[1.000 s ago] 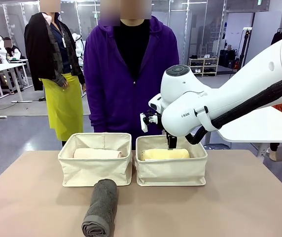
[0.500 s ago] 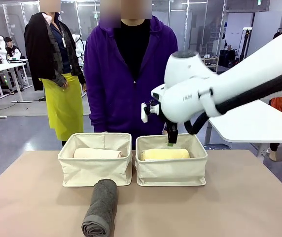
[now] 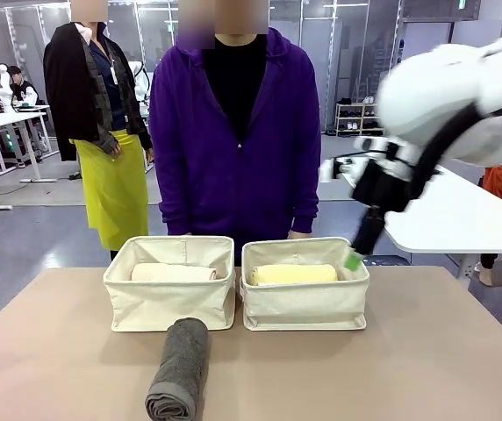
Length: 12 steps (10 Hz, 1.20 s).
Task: Divide the towels into two baskets.
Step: Pick up one hotel-folded towel from the bottom of the table and place it in the Fabric basket indicated by the person.
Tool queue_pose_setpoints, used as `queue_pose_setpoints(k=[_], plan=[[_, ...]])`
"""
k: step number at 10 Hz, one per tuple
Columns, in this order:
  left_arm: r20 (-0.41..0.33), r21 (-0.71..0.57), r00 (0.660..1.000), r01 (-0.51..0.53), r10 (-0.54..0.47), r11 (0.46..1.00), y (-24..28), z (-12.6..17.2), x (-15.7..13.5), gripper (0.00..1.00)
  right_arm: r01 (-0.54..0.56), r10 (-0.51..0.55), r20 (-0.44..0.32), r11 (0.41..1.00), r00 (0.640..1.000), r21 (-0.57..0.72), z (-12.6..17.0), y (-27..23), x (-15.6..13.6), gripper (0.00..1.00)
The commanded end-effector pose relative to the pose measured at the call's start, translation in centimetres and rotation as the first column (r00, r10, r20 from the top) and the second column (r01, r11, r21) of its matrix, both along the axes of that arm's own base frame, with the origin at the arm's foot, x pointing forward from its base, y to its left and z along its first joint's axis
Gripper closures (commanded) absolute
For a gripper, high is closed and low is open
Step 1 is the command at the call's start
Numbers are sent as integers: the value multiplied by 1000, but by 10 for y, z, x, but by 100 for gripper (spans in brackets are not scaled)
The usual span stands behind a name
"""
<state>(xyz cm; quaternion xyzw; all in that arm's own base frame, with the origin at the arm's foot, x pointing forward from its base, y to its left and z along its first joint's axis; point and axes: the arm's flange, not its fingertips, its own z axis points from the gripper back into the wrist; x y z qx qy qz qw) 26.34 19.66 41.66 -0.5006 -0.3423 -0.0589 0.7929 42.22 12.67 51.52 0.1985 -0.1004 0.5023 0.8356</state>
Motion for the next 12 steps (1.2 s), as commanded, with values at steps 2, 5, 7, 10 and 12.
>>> queue_pose_setpoints(k=[2,5,7,10,12], plan=[[8,-11,1000,3,-3,1000,0,3,-4,0,334,-275,-218,889,936,312,-37,-152,-31,0],[8,-11,1000,3,-3,1000,0,3,-4,0,541,-384,-406,734,829,410,-74,-245,-68,0],[8,-11,1000,3,-3,1000,0,3,-4,0,663,-455,-486,571,746,484,-107,-289,-112,0],[8,-11,1000,3,-3,1000,0,3,-4,0,754,-512,-560,356,651,552,-159,-317,-177,0],[8,-11,1000,3,-3,1000,0,3,-4,0,774,-513,-579,404,633,488,-152,-321,-162,0]])
